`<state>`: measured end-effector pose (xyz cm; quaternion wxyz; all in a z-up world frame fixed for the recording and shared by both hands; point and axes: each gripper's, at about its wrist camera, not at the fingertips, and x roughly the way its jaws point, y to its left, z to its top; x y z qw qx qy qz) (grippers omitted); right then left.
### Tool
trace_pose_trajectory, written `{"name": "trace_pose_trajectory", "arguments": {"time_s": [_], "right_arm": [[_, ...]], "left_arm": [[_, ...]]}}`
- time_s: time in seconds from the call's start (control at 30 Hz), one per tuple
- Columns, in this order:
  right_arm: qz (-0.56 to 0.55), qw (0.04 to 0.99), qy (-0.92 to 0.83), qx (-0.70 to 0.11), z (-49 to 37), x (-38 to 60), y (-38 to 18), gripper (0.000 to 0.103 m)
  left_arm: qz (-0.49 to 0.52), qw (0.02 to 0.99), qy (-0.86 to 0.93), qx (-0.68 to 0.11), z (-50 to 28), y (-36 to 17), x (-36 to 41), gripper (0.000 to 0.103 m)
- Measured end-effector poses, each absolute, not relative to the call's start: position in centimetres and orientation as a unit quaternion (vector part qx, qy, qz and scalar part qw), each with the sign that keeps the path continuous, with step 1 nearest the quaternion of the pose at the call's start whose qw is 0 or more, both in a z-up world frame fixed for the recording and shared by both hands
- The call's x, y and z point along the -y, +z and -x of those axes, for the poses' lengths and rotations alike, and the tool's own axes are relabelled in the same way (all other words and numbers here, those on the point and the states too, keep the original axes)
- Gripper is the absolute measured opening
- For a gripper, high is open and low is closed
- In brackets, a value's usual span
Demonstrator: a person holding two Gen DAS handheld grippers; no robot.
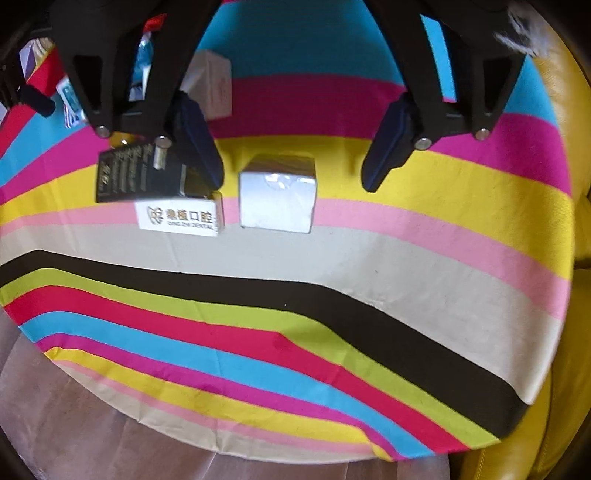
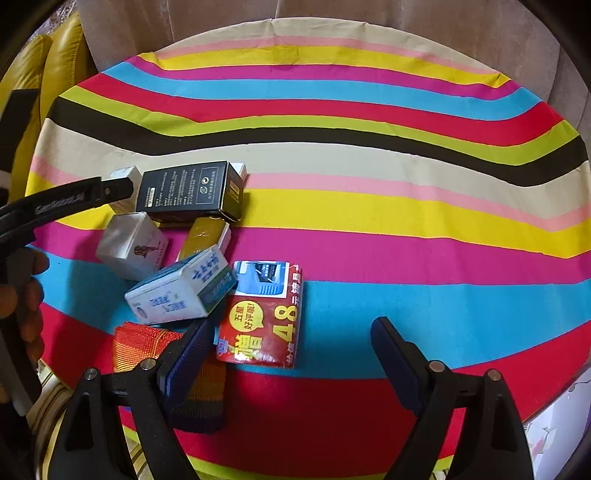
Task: Organize objects
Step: 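Grasp the white box with the left tool while the right tool grasps the red printed box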
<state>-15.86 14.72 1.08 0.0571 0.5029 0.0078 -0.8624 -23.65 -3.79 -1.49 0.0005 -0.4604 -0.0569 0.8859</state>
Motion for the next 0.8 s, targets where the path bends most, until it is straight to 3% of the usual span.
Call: {"name": "trace_pose_trajectory", "arguments": {"time_s": [0.1,0.17,0.33,0.43,0.6,0.67,0.8], "right_arm": [[-0.506,0.054,-0.861,-0.009,16.5,-14.6,0.7,0.087],[-0.508,0.054,-0.86,-0.007,16.6,-14.7,0.5,0.085],[-0.507,0.049,-0.86,0.005,16.5,-15.2,0.5,0.078],[-0.515,0.049,-0.856,0.005,16.8,-15.1,0.0,0.062],[-0.512,0.046,-0.857,0.002,17.0,-14.9,0.0,0.054],[-0.51,0.046,-0.859,-0.004,17.1,-14.6,-0.1,0.043],[-0.506,0.054,-0.861,-0.007,17.0,-14.3,-0.1,0.042]], "left_arm": [[0.466,0.009,0.883,0.058,24.5,-2.3,3.6,0.062],[0.468,0.012,0.882,0.061,24.9,-2.8,3.6,0.044],[0.451,0.016,0.889,0.073,23.9,-2.9,4.1,0.044],[0.439,0.014,0.895,0.075,22.9,-2.6,4.6,0.044],[0.421,0.006,0.903,0.083,20.8,-1.8,5.2,0.044],[0.416,0.007,0.905,0.088,19.9,-1.4,5.2,0.044],[0.401,-0.003,0.913,0.08,18.1,-0.3,4.3,0.044]]}}
